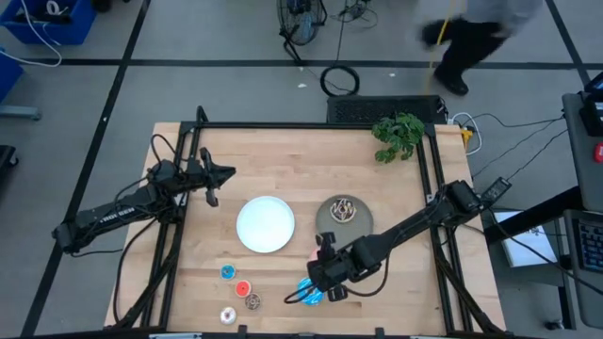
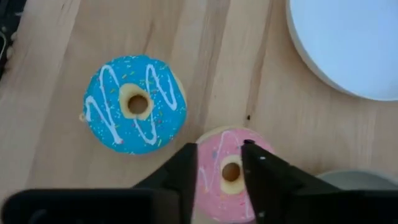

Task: Pick & Place donuts
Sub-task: Put the large pink donut on the gray plate

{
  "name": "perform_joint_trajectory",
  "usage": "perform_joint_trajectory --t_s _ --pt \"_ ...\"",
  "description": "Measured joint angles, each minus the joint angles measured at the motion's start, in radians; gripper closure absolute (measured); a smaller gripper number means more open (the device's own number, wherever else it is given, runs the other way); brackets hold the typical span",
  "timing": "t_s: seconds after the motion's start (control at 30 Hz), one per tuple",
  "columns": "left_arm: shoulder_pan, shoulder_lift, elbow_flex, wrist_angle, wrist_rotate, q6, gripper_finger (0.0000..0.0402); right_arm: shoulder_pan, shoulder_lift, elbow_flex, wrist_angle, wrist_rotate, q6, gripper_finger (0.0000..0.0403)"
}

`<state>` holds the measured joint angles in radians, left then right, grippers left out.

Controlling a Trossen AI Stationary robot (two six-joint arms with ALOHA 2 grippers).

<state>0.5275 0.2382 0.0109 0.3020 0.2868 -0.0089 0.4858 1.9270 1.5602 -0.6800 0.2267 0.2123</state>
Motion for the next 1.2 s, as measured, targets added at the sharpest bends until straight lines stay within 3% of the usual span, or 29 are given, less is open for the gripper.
perform_joint_trajectory --t_s 0.13,0.27,0.63,1.2 --pt "0.000 0.000 0.000 -0.011 0.000 -0.002 0.0364 -0.001 0.000 -0.014 -0.001 -0.079 -0.009 0.0229" --pt "0.000 0.000 0.000 -0.015 0.000 -0.003 0.0364 -0.004 0.005 -0.026 0.021 -0.125 -0.015 0.0209" --pt "0.000 0.000 0.000 -0.014 0.000 -0.022 0.0364 -0.020 0.007 -0.135 0.071 -0.125 -0.044 0.0223" --pt "0.000 0.000 0.000 -0.014 0.000 -0.015 0.0364 -0.048 0.006 -0.300 0.295 -0.154 -0.036 0.0229"
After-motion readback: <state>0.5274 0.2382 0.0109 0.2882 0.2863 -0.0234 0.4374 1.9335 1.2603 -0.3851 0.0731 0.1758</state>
